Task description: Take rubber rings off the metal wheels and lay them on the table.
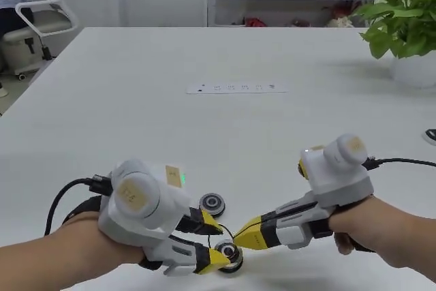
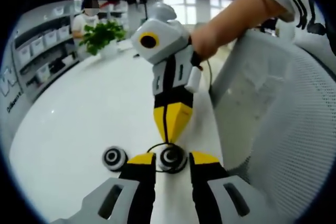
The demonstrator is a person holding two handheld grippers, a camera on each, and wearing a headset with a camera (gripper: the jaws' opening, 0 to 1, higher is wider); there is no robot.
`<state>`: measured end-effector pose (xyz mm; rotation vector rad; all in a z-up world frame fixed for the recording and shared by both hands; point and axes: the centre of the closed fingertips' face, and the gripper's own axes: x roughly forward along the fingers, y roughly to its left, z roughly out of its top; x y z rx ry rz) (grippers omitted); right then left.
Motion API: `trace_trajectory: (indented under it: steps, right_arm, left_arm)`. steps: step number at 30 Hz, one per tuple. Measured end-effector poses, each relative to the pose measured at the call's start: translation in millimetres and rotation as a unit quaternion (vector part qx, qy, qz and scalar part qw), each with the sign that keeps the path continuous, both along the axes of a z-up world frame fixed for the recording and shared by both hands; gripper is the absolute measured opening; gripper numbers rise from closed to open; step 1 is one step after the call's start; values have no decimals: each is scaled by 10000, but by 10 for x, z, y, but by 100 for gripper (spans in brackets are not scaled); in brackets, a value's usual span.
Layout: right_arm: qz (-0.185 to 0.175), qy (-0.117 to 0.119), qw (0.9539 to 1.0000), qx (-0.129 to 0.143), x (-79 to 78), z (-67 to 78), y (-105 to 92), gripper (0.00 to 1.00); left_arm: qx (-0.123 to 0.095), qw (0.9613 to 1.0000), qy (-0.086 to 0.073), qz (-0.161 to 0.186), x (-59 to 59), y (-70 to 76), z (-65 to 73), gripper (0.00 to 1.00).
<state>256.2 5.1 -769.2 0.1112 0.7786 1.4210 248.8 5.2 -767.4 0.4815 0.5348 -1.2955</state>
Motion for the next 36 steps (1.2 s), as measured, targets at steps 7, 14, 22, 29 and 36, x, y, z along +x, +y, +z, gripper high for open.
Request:
trace_trajectory:
  steps: [7,14,22,29,36]
  right_arm:
    - [3,-8,10000,33,4,50,22,0]
    - [1,-28,10000,79,8,103,54,0]
    - [-10,-76,9999,152,35,186,144,0]
    - [24,-123,9998,153,75,201,266,0]
    - [109,-211,9996,124,121,193,433,0]
  left_arm:
    - [-121,9999,-33,29,-38,51,86,35]
    - [-236,9996,-16,124,-53,123,159,44]
    - [-291,9992,21,273,-43,253,196,52]
    - [-341,9984,1,441,-35,399,230,56]
    - [-338,9970,-49,689,-12,615,260,59]
